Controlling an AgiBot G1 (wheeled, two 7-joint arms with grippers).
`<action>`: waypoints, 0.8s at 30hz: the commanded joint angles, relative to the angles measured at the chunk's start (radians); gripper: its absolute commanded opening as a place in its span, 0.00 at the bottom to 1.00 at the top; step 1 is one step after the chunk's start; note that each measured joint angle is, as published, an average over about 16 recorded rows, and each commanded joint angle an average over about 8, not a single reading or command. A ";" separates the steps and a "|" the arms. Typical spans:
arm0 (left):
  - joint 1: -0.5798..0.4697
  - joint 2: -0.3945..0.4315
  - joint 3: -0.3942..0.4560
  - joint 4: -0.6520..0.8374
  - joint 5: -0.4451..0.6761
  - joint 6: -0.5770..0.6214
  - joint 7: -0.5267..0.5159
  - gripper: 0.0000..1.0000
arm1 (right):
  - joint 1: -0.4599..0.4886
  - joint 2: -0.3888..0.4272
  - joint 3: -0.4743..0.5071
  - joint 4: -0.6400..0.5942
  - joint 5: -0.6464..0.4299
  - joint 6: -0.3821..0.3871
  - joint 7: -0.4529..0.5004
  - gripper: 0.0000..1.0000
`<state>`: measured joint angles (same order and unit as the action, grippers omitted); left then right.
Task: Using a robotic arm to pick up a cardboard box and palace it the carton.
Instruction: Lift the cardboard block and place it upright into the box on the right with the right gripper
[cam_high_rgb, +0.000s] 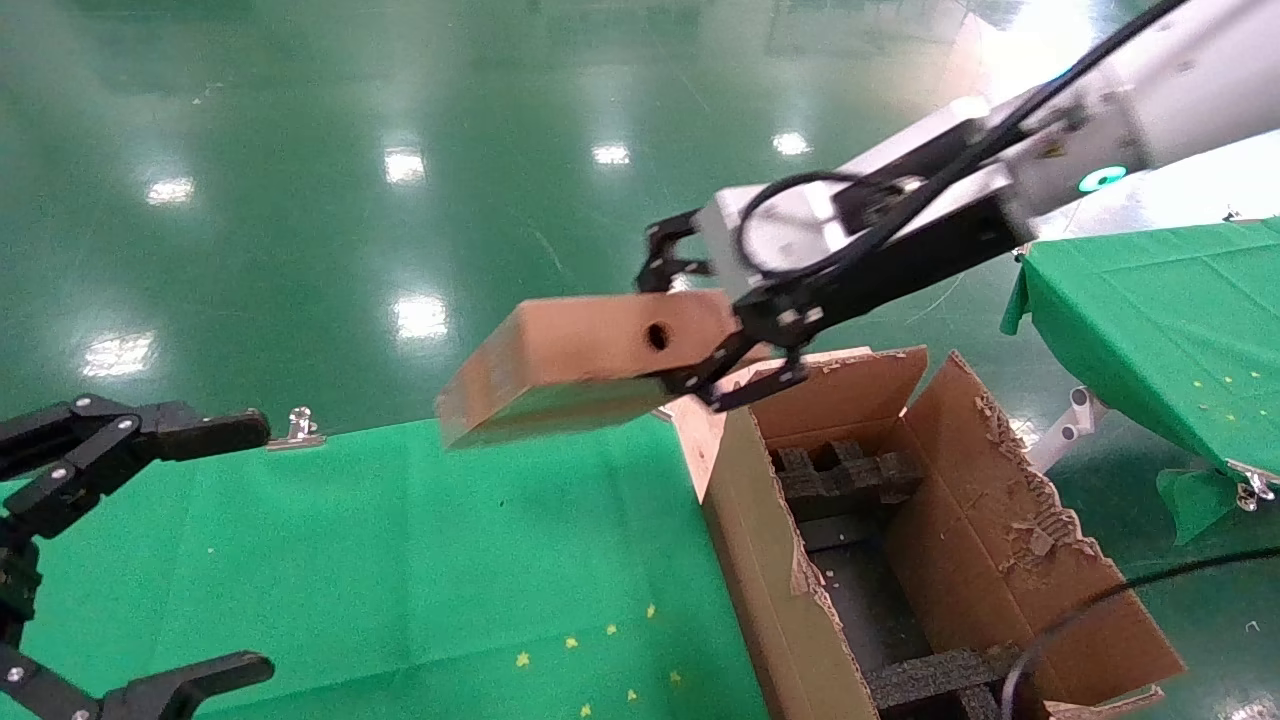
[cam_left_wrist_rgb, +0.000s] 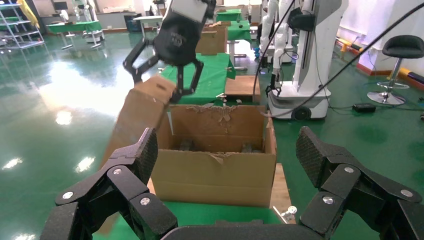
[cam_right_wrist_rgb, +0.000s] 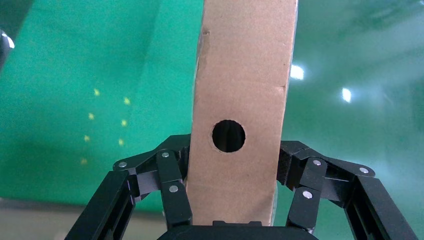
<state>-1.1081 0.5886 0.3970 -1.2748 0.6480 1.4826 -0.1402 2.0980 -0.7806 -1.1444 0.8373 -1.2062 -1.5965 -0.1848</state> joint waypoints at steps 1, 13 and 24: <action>0.000 0.000 0.000 0.000 0.000 0.000 0.000 1.00 | 0.027 0.025 -0.033 -0.027 0.026 0.000 -0.016 0.00; 0.000 0.000 0.000 0.000 0.000 0.000 0.000 1.00 | 0.167 0.207 -0.213 -0.150 -0.029 0.004 -0.119 0.00; 0.000 0.000 0.001 0.000 0.000 0.000 0.000 1.00 | 0.181 0.322 -0.377 -0.263 -0.037 -0.001 -0.141 0.00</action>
<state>-1.1083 0.5883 0.3977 -1.2747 0.6475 1.4823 -0.1398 2.2761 -0.4627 -1.5152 0.5797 -1.2345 -1.5962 -0.3244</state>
